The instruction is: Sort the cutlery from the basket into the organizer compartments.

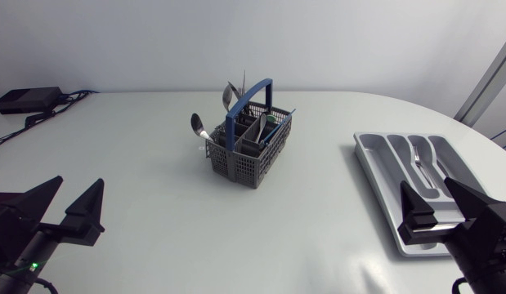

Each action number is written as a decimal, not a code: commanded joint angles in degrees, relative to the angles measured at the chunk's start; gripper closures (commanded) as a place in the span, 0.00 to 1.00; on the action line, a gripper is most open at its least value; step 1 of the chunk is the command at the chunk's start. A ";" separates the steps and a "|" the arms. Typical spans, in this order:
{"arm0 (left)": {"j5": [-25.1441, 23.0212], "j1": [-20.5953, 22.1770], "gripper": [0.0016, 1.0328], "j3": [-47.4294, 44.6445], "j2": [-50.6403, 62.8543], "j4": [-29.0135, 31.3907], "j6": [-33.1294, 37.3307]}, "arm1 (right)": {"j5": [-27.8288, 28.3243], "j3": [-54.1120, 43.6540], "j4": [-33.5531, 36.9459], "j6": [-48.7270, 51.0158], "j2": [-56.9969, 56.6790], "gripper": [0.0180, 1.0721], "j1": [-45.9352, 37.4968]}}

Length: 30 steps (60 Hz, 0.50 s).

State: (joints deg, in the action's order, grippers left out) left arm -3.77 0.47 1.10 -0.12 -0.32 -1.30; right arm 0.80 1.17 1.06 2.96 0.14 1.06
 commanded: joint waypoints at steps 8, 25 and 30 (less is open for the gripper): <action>0.52 0.15 0.04 -1.10 -0.50 -0.12 -0.11 | -0.09 -1.17 -0.27 -0.85 -0.32 0.05 0.43; 0.43 -0.47 0.07 2.76 -0.41 1.64 0.77 | -0.18 1.29 0.87 -0.41 -0.41 0.05 1.75; 0.43 0.06 0.07 4.78 1.26 1.81 0.77 | -0.97 2.96 1.49 -0.41 0.39 0.05 3.95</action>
State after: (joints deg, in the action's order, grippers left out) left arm -3.75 0.40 2.42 -0.10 1.50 -1.28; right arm 0.54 1.63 1.83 2.96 0.05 3.31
